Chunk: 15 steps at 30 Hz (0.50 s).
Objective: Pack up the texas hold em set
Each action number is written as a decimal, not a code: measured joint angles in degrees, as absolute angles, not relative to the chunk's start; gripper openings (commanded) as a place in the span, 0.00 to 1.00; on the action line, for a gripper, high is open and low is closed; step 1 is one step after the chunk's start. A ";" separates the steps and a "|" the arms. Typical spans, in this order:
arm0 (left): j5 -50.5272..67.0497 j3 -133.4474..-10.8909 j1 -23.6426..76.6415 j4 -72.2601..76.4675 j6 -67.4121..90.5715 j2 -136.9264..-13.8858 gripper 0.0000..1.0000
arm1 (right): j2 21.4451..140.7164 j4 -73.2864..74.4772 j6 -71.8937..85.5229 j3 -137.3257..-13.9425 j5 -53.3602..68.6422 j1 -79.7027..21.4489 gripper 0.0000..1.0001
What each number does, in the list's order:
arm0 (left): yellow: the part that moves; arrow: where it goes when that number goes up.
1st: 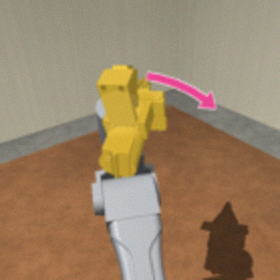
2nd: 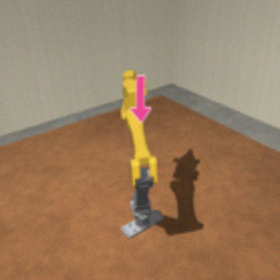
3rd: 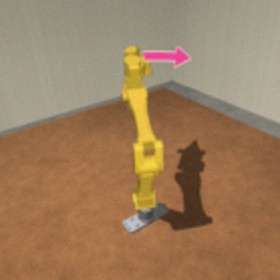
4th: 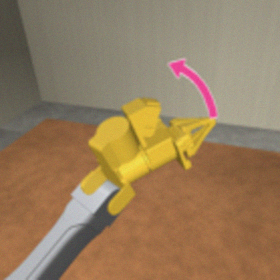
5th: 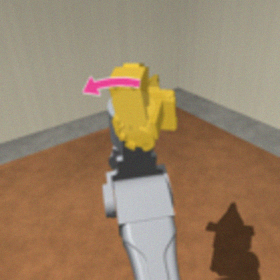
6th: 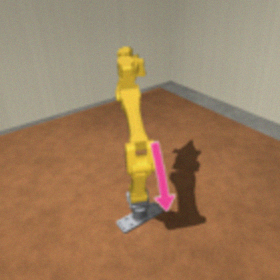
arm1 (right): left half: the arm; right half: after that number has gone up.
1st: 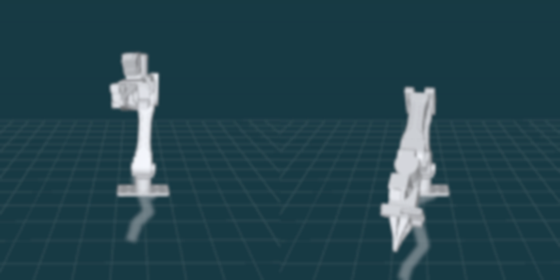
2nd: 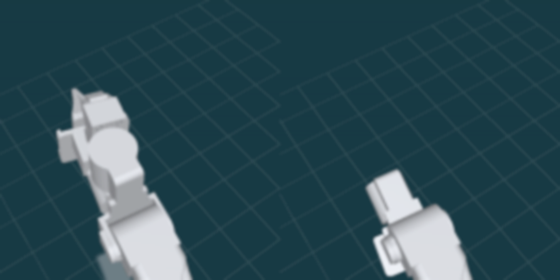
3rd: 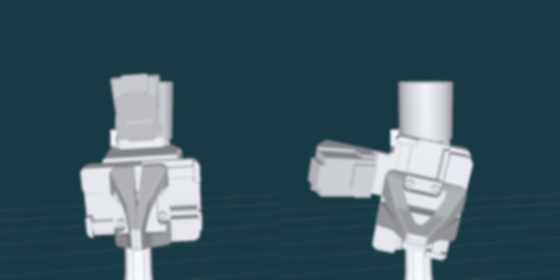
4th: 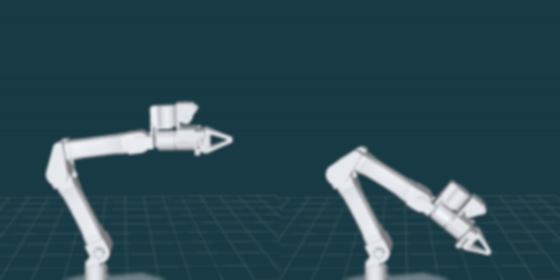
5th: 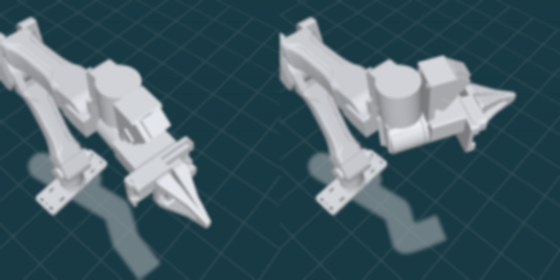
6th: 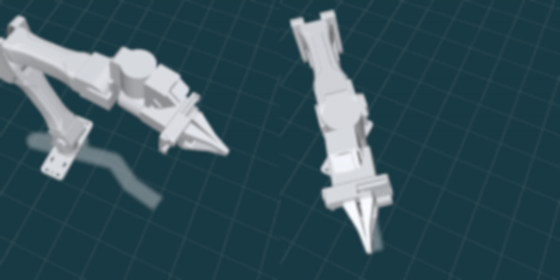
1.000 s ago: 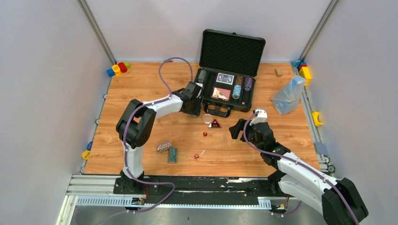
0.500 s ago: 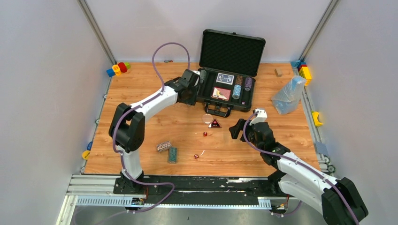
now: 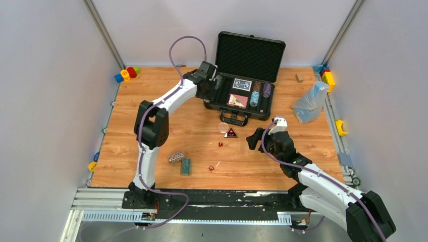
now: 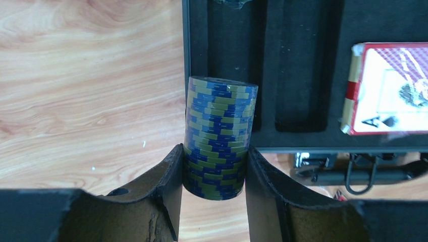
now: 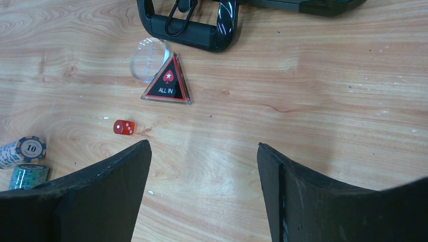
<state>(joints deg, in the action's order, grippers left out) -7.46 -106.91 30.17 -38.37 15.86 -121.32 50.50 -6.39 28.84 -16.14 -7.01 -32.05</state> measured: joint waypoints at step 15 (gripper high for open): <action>-0.40 -122.98 26.81 -39.27 16.29 -135.37 0.20 | 50.54 -6.31 28.84 -16.14 -7.46 -32.05 0.78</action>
